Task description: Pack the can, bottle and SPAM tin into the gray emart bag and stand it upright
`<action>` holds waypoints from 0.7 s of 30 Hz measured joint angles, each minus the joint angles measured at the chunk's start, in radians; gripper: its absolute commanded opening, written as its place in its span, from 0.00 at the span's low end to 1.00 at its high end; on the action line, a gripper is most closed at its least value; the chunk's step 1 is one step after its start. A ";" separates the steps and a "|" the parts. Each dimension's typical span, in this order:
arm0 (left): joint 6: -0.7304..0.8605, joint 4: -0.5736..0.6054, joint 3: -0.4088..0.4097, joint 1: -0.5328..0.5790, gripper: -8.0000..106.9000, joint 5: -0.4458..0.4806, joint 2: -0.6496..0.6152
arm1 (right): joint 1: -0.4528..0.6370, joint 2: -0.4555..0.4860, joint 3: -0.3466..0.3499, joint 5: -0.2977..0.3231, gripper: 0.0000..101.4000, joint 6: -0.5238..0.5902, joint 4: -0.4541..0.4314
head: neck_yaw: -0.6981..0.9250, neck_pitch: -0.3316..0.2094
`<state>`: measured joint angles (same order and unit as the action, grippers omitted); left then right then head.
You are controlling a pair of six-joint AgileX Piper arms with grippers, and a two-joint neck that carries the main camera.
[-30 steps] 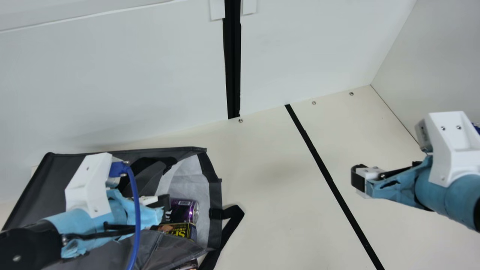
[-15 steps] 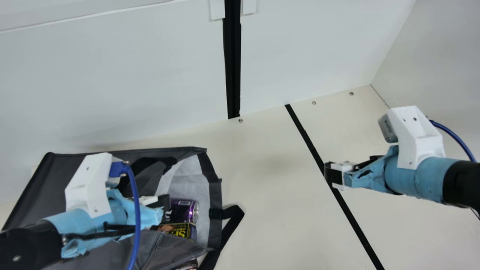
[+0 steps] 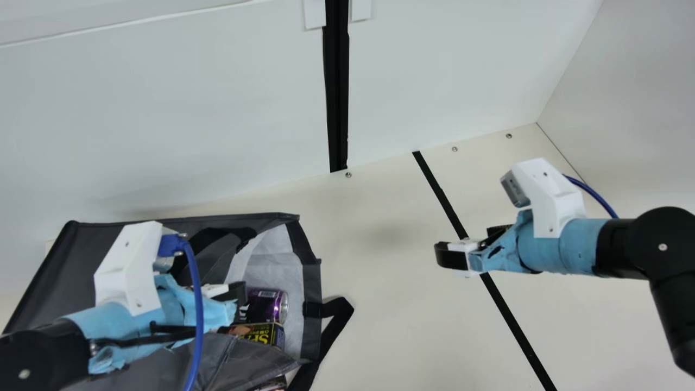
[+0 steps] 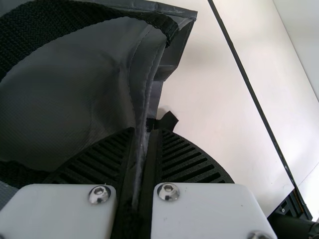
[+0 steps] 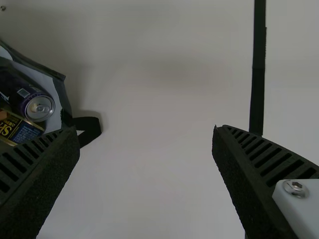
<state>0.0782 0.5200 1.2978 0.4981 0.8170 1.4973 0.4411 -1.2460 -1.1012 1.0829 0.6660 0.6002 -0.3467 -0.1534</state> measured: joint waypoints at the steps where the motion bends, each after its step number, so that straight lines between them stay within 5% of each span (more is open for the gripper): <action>1: 0.000 0.000 0.000 0.000 0.00 0.000 0.000 | -0.008 -0.010 0.004 -0.008 0.94 0.010 0.009 | 0.000 0.000; 21: 0.000 0.000 0.000 0.000 0.00 0.000 0.000 | -0.141 -0.226 0.045 -0.108 0.94 0.266 0.233 | -0.002 0.002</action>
<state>0.0782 0.5200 1.2978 0.4981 0.8170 1.4973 0.3005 -1.4720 -1.0565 0.9746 0.9321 0.8334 -0.3482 -0.1519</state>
